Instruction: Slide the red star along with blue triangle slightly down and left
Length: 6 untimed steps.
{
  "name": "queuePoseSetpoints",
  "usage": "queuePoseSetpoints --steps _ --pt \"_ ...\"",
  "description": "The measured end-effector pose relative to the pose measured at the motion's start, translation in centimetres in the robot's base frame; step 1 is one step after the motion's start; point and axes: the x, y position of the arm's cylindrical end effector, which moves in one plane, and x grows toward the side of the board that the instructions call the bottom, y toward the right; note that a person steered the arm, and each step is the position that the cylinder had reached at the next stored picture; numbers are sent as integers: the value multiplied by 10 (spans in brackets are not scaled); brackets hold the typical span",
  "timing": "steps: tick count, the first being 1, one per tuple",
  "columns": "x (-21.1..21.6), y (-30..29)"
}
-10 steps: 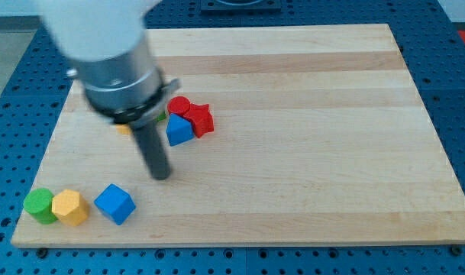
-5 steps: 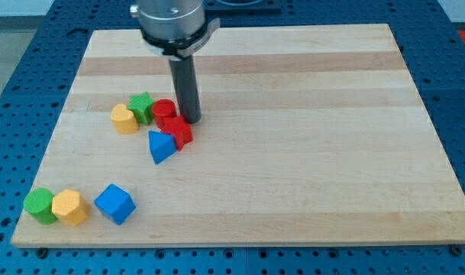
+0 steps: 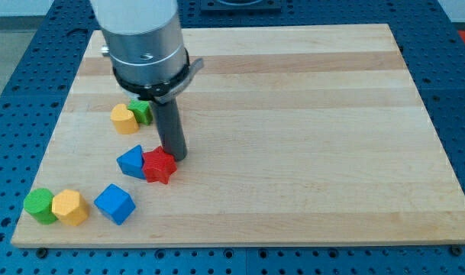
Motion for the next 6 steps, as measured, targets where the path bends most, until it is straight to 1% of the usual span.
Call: queuePoseSetpoints --steps 1,2,3,4,5,6 --pt "-3 -13" --pt "-5 -13" --pt "-5 -26" --pt "-5 -51" --pt "-5 -56" --pt "-9 -15"
